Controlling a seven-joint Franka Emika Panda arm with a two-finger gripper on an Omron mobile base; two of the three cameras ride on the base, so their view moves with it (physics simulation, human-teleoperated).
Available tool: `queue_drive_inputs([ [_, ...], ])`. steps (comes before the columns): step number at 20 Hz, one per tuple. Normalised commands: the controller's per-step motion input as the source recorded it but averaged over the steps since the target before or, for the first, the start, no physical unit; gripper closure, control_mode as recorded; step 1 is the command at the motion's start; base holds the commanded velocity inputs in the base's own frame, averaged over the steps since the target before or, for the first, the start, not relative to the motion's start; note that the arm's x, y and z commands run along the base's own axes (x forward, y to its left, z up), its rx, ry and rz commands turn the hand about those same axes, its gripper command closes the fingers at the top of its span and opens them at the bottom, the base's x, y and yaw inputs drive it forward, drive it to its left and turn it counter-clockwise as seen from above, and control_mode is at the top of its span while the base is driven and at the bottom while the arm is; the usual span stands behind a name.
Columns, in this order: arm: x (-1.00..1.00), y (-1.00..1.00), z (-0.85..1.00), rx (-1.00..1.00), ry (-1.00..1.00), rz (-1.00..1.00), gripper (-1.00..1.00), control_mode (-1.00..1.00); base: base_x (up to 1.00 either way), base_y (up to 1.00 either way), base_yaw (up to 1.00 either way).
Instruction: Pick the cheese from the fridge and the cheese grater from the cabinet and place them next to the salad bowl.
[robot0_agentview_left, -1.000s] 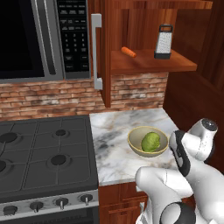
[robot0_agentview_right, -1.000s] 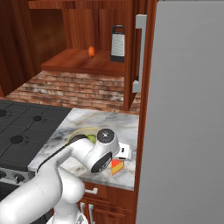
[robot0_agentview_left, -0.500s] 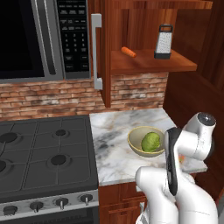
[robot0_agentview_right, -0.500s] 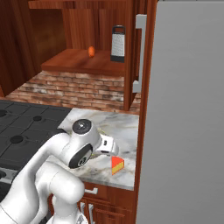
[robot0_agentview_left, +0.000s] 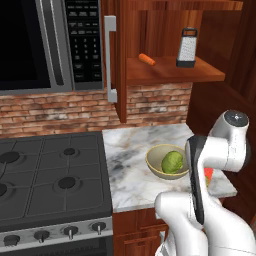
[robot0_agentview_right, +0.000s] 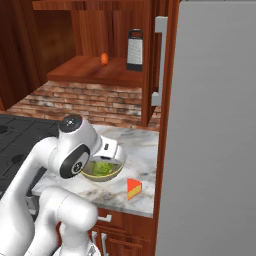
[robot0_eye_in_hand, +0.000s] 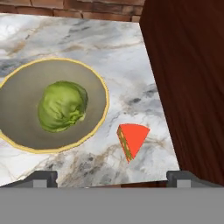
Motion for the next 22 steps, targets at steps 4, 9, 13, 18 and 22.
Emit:
queue_drive_inputs([
  [4, -0.23, 0.03, 0.80, 0.00, 0.00, -0.03, -1.00, -1.00, 0.00, 0.00, 0.00],
  [9, -0.38, 0.00, 0.75, 0.00, -0.07, 0.00, -1.00, -1.00, 0.00, 0.00, 0.00],
  [13, -0.43, 0.04, 0.59, -0.03, -0.29, 0.00, -1.00, -1.00, 0.00, 0.00, 0.00],
  [18, -0.38, 0.15, 0.43, -0.07, -0.31, 0.00, -1.00, -1.00, 0.00, 0.00, 0.00],
  [22, -0.10, 0.17, 0.27, -0.08, -0.35, 0.00, -1.00, -1.00, 0.00, 0.00, 0.00],
])
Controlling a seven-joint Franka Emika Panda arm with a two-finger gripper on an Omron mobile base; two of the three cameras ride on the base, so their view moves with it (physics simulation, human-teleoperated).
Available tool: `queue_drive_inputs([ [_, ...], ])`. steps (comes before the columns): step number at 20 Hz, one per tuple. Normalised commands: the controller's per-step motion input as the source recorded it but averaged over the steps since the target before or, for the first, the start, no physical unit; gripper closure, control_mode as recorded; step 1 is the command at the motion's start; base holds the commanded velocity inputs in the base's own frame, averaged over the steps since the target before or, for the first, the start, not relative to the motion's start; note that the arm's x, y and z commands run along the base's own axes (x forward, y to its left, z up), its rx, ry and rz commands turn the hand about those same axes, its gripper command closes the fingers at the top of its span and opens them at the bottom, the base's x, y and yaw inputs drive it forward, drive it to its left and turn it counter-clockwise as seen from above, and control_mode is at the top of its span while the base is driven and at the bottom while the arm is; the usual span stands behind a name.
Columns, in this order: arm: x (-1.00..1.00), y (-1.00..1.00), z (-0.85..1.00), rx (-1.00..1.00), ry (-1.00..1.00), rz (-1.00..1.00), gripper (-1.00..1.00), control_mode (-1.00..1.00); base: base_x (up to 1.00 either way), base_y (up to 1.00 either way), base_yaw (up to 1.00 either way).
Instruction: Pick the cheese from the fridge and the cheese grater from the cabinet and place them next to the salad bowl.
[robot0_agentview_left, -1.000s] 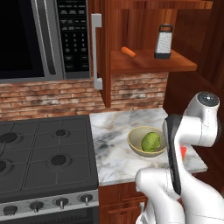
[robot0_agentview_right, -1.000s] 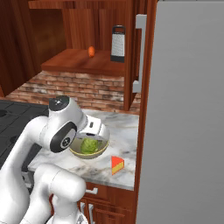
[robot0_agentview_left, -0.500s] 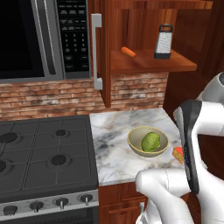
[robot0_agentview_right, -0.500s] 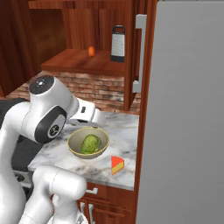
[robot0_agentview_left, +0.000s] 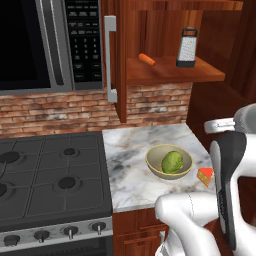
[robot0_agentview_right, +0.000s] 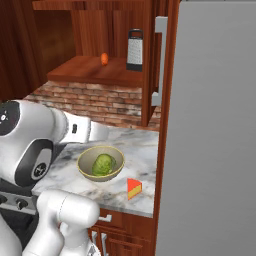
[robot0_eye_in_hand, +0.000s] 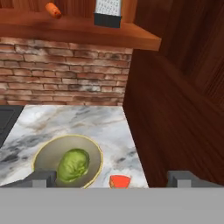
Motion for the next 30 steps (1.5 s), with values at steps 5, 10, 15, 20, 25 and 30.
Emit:
queue_drive_inputs([
  [5, -0.02, 0.07, 0.40, -0.01, -0.28, 0.00, -1.00, -1.00, 0.00, 0.00, 0.00],
  [10, -0.07, 0.03, 0.61, 0.00, -0.12, 0.00, -1.00, -1.00, 0.00, 0.00, 0.00],
  [15, -0.02, 0.21, 0.56, 0.00, -0.08, 0.00, -1.00, -1.00, 0.00, 0.00, 0.00],
  [20, 0.00, 0.16, 0.52, 0.00, -0.05, 0.00, -1.00, -1.00, 0.00, 0.00, 0.00],
  [25, 0.00, 0.03, 0.25, 0.00, -0.04, 0.01, -1.00, -1.00, 0.00, 0.00, 0.00],
  [30, 0.00, 0.00, 0.00, 0.00, -0.19, 0.02, -1.00, -1.00, 0.00, 0.00, 0.00],
])
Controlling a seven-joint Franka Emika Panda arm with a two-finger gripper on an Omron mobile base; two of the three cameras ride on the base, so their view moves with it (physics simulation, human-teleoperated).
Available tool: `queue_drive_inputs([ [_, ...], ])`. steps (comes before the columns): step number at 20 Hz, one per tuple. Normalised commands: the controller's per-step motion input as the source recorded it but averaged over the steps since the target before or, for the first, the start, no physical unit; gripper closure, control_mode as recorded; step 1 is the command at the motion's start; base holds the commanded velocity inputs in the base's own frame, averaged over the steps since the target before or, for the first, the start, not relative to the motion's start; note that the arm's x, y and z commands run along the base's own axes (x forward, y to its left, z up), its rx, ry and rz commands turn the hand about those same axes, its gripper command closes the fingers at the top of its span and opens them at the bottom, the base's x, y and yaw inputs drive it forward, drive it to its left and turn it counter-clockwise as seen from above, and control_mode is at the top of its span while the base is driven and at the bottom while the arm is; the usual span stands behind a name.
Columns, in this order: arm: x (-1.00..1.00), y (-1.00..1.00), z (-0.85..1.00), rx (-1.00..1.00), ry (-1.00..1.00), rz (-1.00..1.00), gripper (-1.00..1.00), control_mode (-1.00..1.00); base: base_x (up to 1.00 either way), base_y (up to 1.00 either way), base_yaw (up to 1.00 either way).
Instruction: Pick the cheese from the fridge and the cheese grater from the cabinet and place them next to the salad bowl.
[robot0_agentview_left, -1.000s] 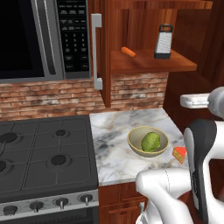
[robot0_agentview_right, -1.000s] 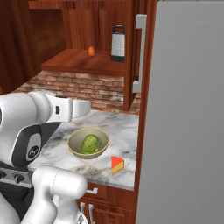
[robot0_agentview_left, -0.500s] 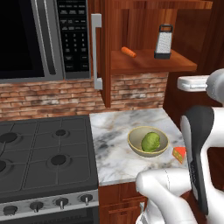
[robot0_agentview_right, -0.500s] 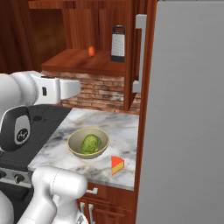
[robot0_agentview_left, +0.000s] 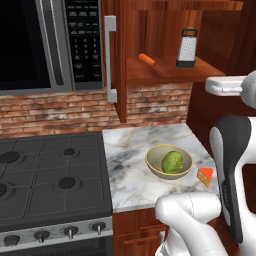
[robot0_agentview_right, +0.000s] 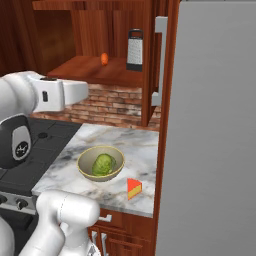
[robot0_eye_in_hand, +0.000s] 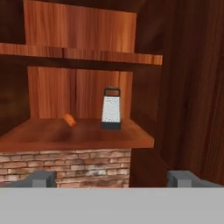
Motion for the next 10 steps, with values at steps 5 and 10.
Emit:
queue_drive_inputs([
  [5, 0.00, 0.00, 0.00, 0.00, -0.23, 0.01, -1.00, -1.00, 0.00, 0.00, 0.00],
  [10, 0.09, 0.03, 0.02, 0.00, -0.07, 0.01, -1.00, -1.00, 0.00, 0.00, 0.00],
])
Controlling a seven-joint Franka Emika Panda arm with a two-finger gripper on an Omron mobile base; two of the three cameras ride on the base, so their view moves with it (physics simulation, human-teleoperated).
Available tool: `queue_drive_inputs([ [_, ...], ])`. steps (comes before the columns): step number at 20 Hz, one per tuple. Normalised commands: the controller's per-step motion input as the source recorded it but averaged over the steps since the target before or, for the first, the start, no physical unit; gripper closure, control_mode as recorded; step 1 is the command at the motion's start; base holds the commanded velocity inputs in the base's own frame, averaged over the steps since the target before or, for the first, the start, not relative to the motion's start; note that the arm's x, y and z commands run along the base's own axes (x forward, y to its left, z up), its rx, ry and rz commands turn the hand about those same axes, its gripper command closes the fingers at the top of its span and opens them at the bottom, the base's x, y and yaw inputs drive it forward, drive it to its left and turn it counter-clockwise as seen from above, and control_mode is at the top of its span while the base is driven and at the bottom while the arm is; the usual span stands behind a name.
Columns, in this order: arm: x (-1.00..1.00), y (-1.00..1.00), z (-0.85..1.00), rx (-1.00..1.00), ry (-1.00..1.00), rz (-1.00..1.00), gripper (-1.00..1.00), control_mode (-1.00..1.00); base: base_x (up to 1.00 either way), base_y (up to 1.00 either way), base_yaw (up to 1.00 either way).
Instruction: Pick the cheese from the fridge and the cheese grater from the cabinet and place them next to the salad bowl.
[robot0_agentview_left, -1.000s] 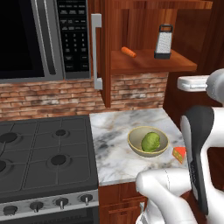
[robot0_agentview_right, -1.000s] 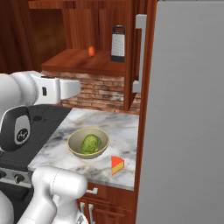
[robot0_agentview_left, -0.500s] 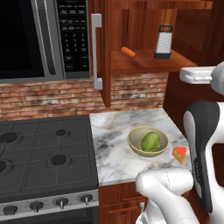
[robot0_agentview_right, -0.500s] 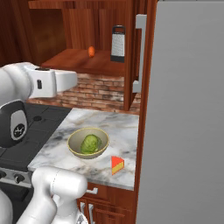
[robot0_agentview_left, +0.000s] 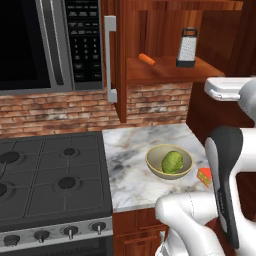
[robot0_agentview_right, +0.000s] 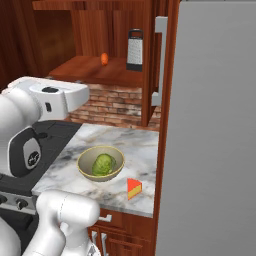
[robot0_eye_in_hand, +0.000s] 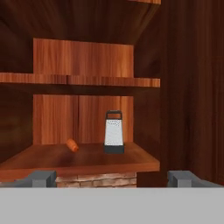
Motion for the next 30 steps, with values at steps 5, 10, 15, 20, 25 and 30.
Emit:
queue_drive_inputs([
  [5, 0.15, 0.03, 0.07, 0.00, 0.00, 0.00, -1.00, -1.00, 0.00, 0.00, 0.00],
  [10, 0.17, 0.00, 0.12, 0.00, 0.00, 0.00, -1.00, -1.00, 0.00, 0.00, 0.00],
  [15, 0.25, 0.00, 0.17, 0.00, 0.00, 0.00, -1.00, -1.00, 0.00, 0.00, 0.00],
  [20, 0.25, -0.02, 0.01, 0.00, 0.00, 0.00, -1.00, -1.00, 0.00, 0.00, 0.00],
  [25, 0.24, -0.02, 0.00, 0.00, 0.01, 0.00, -1.00, -1.00, 0.00, 0.00, 0.00],
  [30, 0.30, -0.01, 0.00, 0.00, 0.03, 0.00, -1.00, -1.00, 0.00, 0.00, 0.00],
])
